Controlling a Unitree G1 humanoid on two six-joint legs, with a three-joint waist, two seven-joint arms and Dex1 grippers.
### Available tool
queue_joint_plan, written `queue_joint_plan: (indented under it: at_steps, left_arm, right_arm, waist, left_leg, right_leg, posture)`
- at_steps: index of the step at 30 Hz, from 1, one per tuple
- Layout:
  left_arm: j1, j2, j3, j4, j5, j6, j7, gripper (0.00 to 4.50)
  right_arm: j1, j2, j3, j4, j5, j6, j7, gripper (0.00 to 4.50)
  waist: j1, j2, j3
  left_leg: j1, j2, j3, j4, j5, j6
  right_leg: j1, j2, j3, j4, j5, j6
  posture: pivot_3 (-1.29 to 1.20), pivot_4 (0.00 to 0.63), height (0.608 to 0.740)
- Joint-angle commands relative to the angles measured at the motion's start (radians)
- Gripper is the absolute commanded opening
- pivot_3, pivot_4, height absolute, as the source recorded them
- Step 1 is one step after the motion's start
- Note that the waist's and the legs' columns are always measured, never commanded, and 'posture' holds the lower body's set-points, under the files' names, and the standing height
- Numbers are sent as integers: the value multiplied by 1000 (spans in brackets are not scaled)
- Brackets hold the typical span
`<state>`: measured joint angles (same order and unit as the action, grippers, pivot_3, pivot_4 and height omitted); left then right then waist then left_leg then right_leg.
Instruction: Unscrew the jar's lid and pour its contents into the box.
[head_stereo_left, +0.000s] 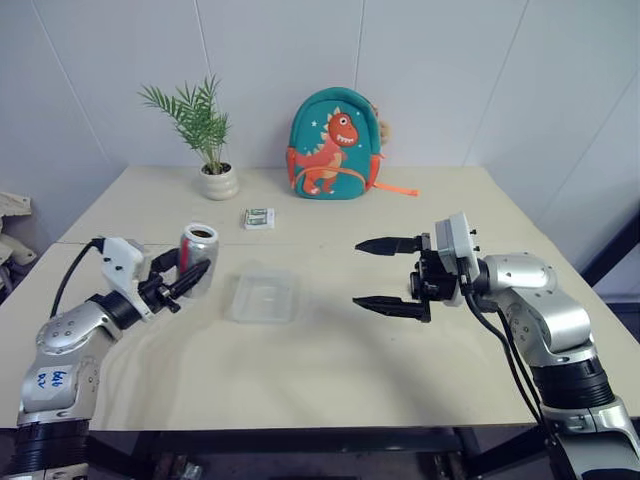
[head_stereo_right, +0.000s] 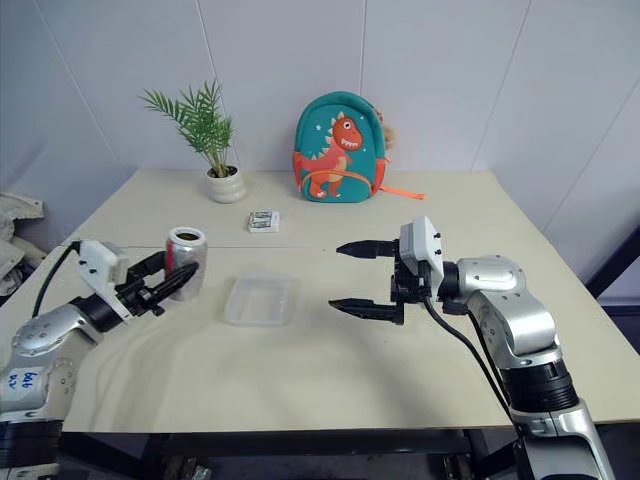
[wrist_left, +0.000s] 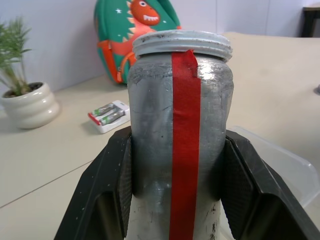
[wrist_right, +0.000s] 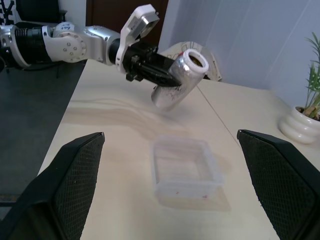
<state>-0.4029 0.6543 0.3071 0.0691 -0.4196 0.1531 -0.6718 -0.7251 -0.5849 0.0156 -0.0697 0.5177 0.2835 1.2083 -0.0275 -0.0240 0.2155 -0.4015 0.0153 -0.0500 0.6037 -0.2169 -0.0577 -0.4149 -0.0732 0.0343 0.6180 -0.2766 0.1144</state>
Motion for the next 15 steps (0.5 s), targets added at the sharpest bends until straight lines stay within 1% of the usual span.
queue_joint_plan:
  at_steps: [1, 2, 5, 6, 8, 10, 11, 13, 14, 15]
  left_arm:
    - [-58, 15, -17, 36, 68, -81, 10, 1989]
    - [-66, 19, -26, 44, 87, -96, 12, 1989]
    - [-97, 54, -74, 59, 212, -194, 34, 1989]
    - [-111, 80, -97, 57, 273, -224, 50, 1989]
    - [-131, 145, -155, 52, 409, -297, 63, 1989]
    - [-155, 217, -229, 66, 575, -393, 92, 1989]
    - [-172, 238, -255, 83, 626, -404, 107, 1989]
    - [-234, 278, -310, 117, 774, -456, 186, 1989]
    - [-271, 298, -352, 128, 841, -480, 187, 1989]
    - [-308, 331, -400, 132, 957, -536, 233, 1989]
  right_arm:
    - [7, 8, -11, -6, -5, -23, -15, 4481]
    - [8, 10, -11, -4, -8, -25, -16, 4481]
    - [16, 18, -15, 11, -17, -32, -27, 4481]
    - [19, 22, -16, 15, -18, -35, -31, 4481]
    - [22, 29, -16, 20, -20, -41, -40, 4481]
    - [27, 39, -15, 21, -22, -47, -48, 4481]
    - [29, 44, -14, 21, -23, -50, -52, 4481]
    - [34, 56, -12, 22, -26, -56, -61, 4481]
    - [36, 63, -12, 24, -27, -59, -66, 4481]
    - [38, 69, -11, 25, -27, -61, -72, 4481]
  waist:
    - [1, 0, 0]
    - [1, 0, 0]
    - [0, 0, 0]
    - [0, 0, 0]
    - [0, 0, 0]
    - [-1, 0, 0]
    - [0, 0, 0]
    - [1, 0, 0]
    - [1, 0, 0]
    - [1, 0, 0]
  left_leg:
    - [0, 0, 0, 0, 0, 0]
    - [0, 0, 0, 0, 0, 0]
    - [0, 0, 1, 0, 0, 0]
    - [0, 0, 1, 0, -1, 1]
    - [0, 0, 1, 0, -1, 1]
    - [-1, 0, 2, 0, -1, 1]
    - [-1, 0, 2, 0, -1, 1]
    - [-1, 0, 3, 0, -1, 1]
    - [-1, 0, 3, 0, -2, 1]
    - [-1, 0, 3, 0, -2, 1]
  right_leg:
    - [0, 0, 0, 1, 0, 0]
    - [0, 0, 0, 1, 0, 0]
    - [0, 0, 0, 0, 1, 1]
    - [0, 0, 0, 0, 1, 1]
    - [-1, 0, 1, 0, 1, 1]
    - [-2, 0, 1, 1, 1, 1]
    - [-2, 0, 1, 1, 1, 1]
    - [-2, 0, 2, 1, 1, 1]
    - [-2, 0, 2, 1, 1, 1]
    - [-2, 0, 2, 1, 1, 2]
  posture:
    - [0, 150, 740]
    - [0, 150, 740]
    - [0, 150, 740]
    - [0, 150, 740]
    - [0, 150, 740]
    - [0, 150, 740]
    - [0, 150, 740]
    - [0, 150, 740]
    - [0, 150, 740]
    - [0, 150, 740]
